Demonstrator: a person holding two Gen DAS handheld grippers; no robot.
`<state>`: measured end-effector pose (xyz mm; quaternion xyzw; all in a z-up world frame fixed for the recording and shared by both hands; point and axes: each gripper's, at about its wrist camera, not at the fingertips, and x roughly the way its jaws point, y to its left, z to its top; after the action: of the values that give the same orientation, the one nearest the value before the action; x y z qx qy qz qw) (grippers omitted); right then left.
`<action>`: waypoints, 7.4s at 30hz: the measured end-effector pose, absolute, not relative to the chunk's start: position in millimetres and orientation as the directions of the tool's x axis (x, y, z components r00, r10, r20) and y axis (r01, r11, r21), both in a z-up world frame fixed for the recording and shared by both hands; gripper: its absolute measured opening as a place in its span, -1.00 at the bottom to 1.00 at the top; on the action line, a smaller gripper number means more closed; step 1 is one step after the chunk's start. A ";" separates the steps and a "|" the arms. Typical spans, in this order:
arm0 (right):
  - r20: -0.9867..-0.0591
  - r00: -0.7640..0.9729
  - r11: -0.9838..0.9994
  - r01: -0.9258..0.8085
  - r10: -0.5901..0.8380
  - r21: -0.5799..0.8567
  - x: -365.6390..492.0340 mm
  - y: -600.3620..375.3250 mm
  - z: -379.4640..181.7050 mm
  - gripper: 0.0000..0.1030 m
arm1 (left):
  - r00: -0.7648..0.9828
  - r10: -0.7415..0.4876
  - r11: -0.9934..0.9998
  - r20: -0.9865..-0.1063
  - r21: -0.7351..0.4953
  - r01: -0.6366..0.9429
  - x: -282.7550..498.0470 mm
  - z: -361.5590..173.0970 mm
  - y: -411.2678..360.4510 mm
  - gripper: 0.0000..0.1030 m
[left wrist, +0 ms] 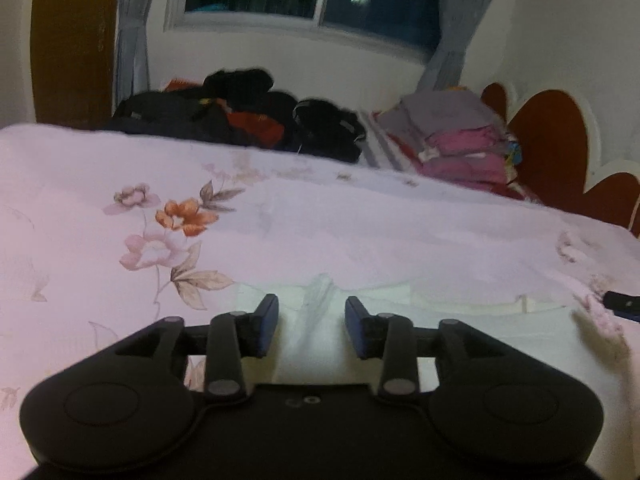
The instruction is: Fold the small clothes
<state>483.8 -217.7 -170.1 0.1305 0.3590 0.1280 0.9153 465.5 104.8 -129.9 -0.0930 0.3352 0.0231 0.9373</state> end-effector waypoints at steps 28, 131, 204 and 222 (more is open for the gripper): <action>-0.717 0.628 0.953 -0.189 0.303 0.237 425.4 -188.5 -200.8 -0.13 | 0.680 -0.044 0.992 -0.732 -0.115 -0.060 437.2 -157.2 64.7 -0.20; -0.715 0.559 0.896 -0.383 0.420 0.226 334.7 -121.7 -176.5 -0.12 | 0.759 -0.213 0.654 -0.615 -0.667 -0.357 314.0 -194.7 105.1 0.41; -0.591 0.596 0.807 -0.176 0.544 0.564 414.2 -240.6 -181.6 -0.70 | 0.758 -0.251 0.946 -0.602 -0.320 0.059 363.2 -122.7 -15.6 -0.14; -0.683 0.585 0.878 -0.116 0.438 0.465 400.6 -274.3 -181.3 -0.04 | 0.703 -0.327 0.924 -0.631 -0.371 0.097 388.8 -132.1 -31.7 -0.13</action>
<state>400.6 -274.3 -181.3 0.1889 0.4270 0.1592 0.8698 388.8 -31.7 -132.1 -0.1570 0.3673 -0.1165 0.9093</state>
